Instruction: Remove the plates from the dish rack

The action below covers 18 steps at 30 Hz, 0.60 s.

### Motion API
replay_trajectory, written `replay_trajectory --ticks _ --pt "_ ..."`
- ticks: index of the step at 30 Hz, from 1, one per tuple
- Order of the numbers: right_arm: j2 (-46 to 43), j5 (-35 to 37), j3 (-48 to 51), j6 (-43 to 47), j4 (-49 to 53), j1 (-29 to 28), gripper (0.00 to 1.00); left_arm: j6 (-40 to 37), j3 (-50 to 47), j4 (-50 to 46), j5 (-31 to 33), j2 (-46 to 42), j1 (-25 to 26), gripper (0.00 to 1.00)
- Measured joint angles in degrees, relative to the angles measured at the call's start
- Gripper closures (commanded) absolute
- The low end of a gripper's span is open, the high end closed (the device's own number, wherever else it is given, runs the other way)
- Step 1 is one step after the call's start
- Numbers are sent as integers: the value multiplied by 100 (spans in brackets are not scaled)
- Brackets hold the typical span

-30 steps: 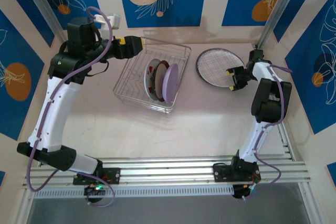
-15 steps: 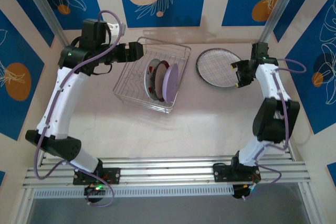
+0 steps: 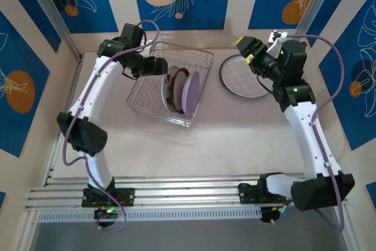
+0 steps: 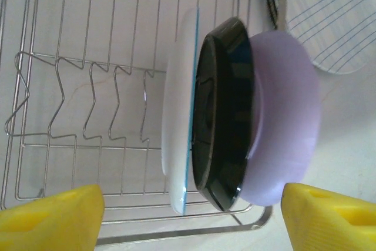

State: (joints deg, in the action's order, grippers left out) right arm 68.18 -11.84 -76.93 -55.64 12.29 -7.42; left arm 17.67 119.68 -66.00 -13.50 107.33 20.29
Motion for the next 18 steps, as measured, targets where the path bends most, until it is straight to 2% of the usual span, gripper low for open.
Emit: replay_trajectory --ticks 4,10,15,18 --pt "-494 -560 2 181 146 -192 26 -138 330 -225 2 476 0 30" --pt "-1217 -927 94 310 487 -234 26 -354 793 -444 2 977 0 39" --pt "-1281 -1054 94 411 804 -238 26 -481 949 -507 -79 1279 0 50" --pt "-1246 -1075 96 437 975 -238 26 -514 949 -531 -103 1392 0 54"
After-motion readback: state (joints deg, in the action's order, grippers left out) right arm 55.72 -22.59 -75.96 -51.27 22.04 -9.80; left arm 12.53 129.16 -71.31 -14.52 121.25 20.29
